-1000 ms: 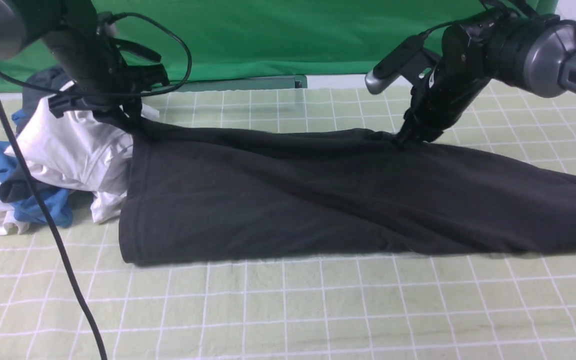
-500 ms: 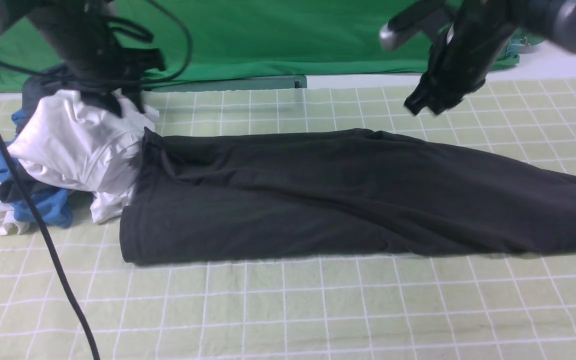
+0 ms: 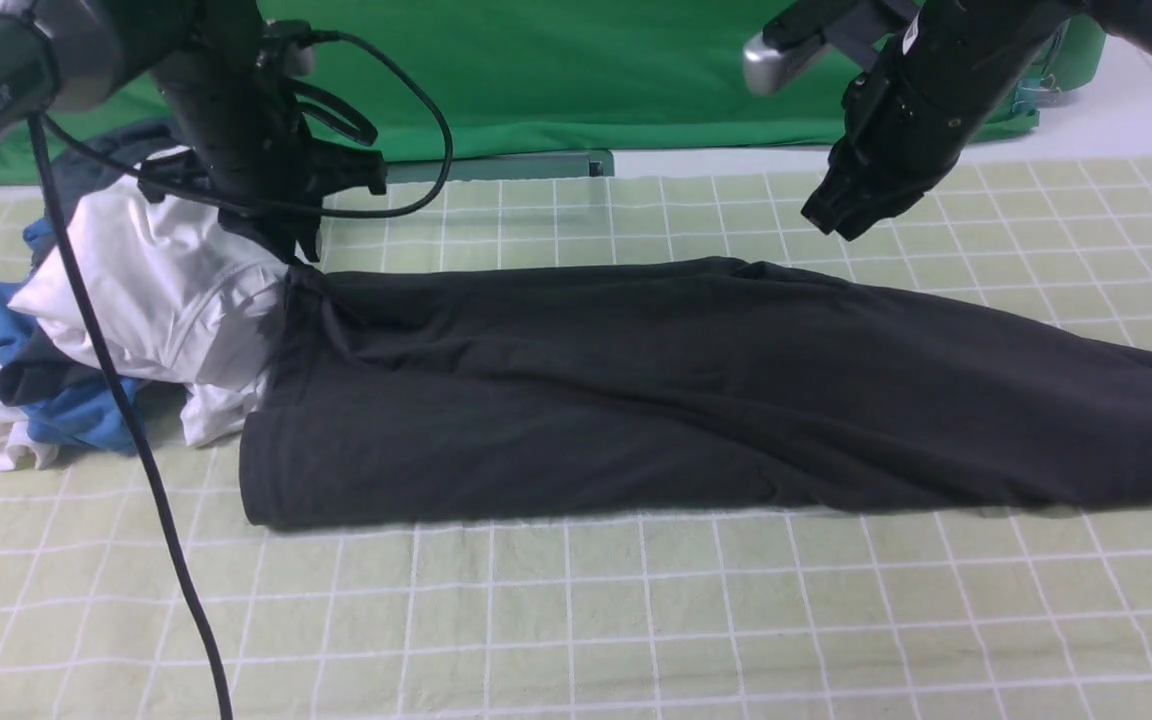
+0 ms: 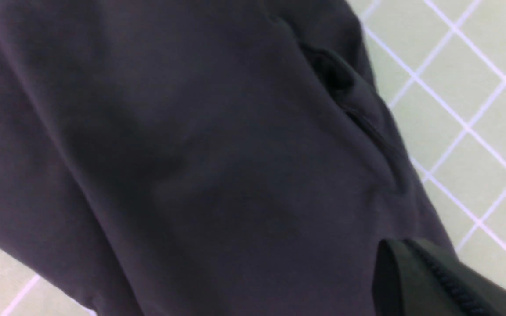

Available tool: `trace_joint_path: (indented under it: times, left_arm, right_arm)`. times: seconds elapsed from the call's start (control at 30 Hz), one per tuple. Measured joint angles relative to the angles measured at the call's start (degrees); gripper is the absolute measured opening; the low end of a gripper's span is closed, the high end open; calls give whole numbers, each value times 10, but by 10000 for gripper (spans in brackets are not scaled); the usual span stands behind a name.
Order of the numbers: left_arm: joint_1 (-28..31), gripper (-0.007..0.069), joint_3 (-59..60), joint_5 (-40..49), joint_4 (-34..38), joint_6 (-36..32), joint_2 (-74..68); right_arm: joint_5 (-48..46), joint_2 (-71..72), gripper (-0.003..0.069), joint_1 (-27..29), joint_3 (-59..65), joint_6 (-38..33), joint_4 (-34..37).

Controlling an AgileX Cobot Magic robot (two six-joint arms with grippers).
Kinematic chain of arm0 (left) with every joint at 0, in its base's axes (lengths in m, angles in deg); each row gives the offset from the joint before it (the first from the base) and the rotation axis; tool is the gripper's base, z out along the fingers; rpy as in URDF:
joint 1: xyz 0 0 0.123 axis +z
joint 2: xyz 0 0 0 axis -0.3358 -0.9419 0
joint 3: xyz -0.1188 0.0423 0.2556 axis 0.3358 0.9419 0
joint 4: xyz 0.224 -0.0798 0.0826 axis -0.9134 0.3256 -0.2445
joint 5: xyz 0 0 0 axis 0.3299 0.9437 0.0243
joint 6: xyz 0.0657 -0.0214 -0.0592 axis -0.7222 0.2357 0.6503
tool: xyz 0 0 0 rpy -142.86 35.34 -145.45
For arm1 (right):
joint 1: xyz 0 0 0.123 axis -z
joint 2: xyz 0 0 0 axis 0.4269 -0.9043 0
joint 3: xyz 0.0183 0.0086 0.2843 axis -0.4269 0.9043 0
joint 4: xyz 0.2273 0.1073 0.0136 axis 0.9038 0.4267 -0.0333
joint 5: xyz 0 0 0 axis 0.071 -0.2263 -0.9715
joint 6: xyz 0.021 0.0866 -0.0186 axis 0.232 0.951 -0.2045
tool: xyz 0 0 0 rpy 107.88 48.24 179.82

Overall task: Fold a long-sleeved shirt over a green coffee tablecloth.
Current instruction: 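Pull the folded dark garment lengthwise by its ends to straighten it flat on the table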

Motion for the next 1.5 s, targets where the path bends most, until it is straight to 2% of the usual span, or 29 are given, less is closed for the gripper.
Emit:
trace_joint_path:
  times: [0.1,0.23,0.33,0.37,0.4,0.47,0.5,0.6,0.7,0.77,0.83,0.87,0.97,1.03,1.23,1.5]
  left_arm:
    - [0,297,-1,39,44,0,-2]
    - [-2,332,-1,65,79,-5,-2]
    - [-7,280,1,69,88,-22,-3]
    - [-10,226,1,70,85,-28,-9]
    - [-10,218,1,70,85,-29,-9]
    - [-9,120,1,67,74,-34,-28]
    - [-8,99,1,61,71,-34,-34]
    - [1,24,2,-4,55,-32,-60]
    - [15,10,1,-70,51,-17,-65]
    - [24,11,-8,-81,52,-8,-64]
    - [30,11,-20,-74,52,-6,-62]
    - [35,11,-30,-61,52,-7,-60]
    - [40,11,-46,-29,51,-21,-53]
    - [40,11,-48,-16,52,-32,-44]
    - [40,11,-50,-2,81,-56,-20]
    - [40,11,-51,-1,95,-66,-16]
  right_arm:
    - [0,-1,-2,0,0,-1,3]
    - [0,-1,-2,0,0,-1,4]
    - [2,-1,-2,0,0,-1,5]
    - [3,-1,-2,0,0,-1,5]
    - [3,-1,-2,0,0,-1,5]
    - [7,-1,-2,0,0,-1,6]
    - [9,-1,-1,0,0,-1,6]
    - [11,-1,3,0,0,-1,6]
    - [13,-1,15,0,0,-2,7]
    - [14,-1,46,0,0,-10,7]
    - [19,-2,96,0,0,-18,8]
    - [27,-3,158,0,0,-22,9]
    - [55,-14,271,0,0,-36,14]
    - [85,-33,311,0,0,-47,18]
    - [161,-84,327,0,0,-55,29]
    - [161,-115,328,0,0,-60,56]
